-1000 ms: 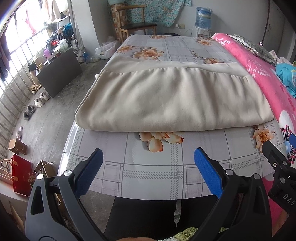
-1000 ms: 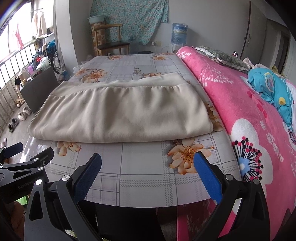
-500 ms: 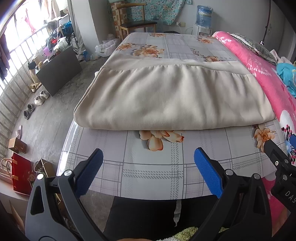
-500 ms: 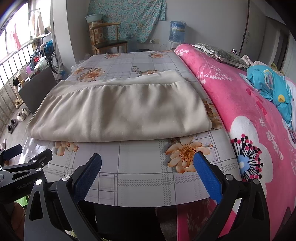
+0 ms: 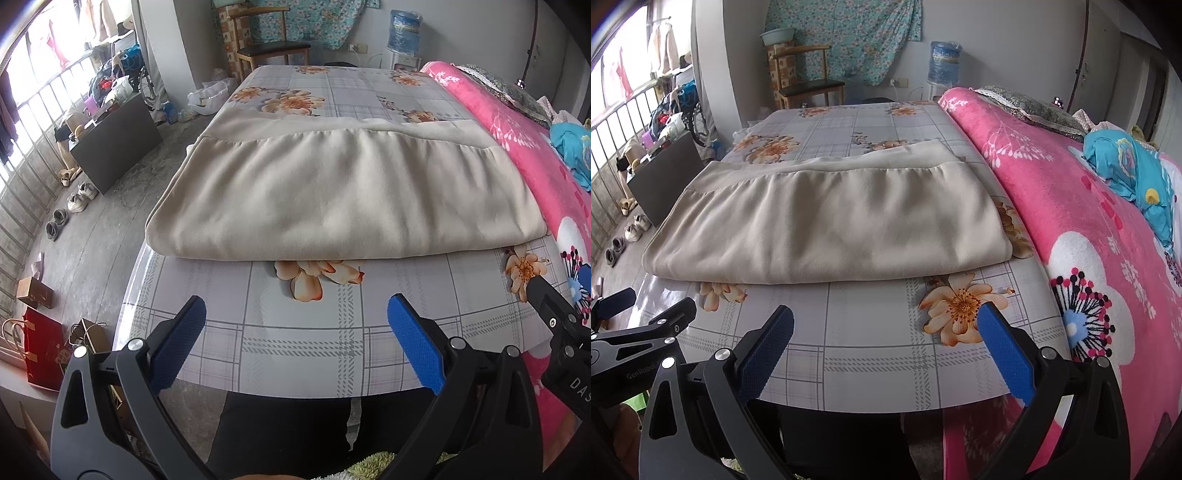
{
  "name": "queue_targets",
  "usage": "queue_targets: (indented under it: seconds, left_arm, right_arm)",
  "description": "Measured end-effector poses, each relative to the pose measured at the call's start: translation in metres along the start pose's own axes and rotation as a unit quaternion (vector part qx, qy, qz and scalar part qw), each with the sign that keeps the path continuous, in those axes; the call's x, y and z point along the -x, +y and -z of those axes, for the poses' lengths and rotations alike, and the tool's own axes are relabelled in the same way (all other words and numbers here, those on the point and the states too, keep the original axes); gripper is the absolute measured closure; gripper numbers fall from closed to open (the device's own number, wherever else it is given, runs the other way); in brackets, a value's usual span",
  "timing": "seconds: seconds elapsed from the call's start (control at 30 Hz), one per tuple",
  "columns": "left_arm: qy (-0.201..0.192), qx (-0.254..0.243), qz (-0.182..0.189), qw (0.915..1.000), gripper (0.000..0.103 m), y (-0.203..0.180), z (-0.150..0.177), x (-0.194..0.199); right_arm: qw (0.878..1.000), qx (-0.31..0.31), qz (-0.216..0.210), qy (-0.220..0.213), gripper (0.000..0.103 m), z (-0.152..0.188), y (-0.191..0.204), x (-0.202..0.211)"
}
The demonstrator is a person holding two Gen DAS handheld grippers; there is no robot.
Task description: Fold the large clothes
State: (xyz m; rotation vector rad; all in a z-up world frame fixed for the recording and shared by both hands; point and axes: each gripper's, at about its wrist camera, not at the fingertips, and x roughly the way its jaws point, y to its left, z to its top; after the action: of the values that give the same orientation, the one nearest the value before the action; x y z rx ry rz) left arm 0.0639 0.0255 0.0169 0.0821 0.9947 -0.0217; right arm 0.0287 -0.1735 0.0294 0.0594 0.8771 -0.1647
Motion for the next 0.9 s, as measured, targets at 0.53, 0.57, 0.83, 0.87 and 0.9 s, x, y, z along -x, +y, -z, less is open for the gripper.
queue_targets:
  seconds: [0.53, 0.57, 0.83, 0.87, 0.9]
  left_arm:
    - [0.001, -0.003, 0.001, 1.0, 0.008, -0.002, -0.0008, -0.0002]
    - [0.001, -0.003, 0.001, 1.0, 0.008, -0.0019, -0.0008, -0.0001]
    - [0.0, -0.004, 0.0, 1.0, 0.008, -0.0017, -0.0006, 0.0]
    - [0.001, -0.004, 0.0, 1.0, 0.008, -0.0018, -0.0007, -0.0001]
    - [0.001, -0.004, 0.0, 1.0, 0.008, -0.002, -0.001, -0.0002]
  right_arm:
    - [1.0, 0.005, -0.001, 0.005, 0.006, 0.0007, 0.0016, -0.0037]
    - [1.0, 0.005, -0.001, 0.005, 0.006, 0.0013, 0.002, -0.0042]
    - [1.0, 0.006, -0.001, 0.007, 0.006, 0.002, 0.0035, -0.0047]
    - [1.0, 0.006, -0.002, 0.007, 0.006, 0.0021, 0.0034, -0.0047]
    - [1.0, 0.006, -0.002, 0.007, 0.006, 0.0023, 0.0036, -0.0048]
